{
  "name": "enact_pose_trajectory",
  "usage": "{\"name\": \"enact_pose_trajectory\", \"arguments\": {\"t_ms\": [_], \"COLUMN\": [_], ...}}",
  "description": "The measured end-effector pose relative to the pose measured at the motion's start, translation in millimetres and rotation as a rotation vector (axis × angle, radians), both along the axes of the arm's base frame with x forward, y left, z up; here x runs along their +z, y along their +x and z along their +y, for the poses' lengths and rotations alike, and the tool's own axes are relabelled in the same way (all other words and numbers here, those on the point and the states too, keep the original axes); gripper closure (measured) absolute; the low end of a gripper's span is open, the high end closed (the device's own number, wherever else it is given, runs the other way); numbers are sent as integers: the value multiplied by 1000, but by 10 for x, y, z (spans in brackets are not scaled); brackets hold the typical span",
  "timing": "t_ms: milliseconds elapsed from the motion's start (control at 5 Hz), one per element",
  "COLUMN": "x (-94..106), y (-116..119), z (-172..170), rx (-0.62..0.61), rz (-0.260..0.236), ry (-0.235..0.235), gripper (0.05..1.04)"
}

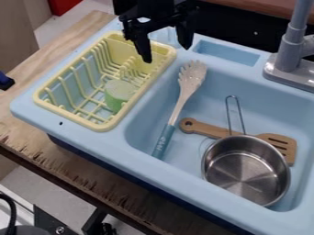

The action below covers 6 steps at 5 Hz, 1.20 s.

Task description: Put the blue white object to the top of the sink

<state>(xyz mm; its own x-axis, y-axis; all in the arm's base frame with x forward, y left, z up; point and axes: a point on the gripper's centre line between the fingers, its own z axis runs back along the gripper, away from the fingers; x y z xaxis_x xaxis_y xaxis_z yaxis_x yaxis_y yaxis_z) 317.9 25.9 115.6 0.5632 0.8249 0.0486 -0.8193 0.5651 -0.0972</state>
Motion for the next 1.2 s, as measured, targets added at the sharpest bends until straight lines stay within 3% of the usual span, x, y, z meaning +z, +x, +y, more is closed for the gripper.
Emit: {"name": "enact_pose_trajectory", "arguments": {"t_ms": [200, 400, 800, 1000, 1200], "x": [-122, -184, -143, -127, -185], "y": [-47, -82, -220, -289, -301], "z": [-4, -93, -339, -417, -527], "rx": [3, -19, -227, -291, -315], "rz": [41, 46, 11, -6, 1], "ry": [-4, -4, -19, 1, 64], "gripper": [85, 85, 85, 85, 85]}}
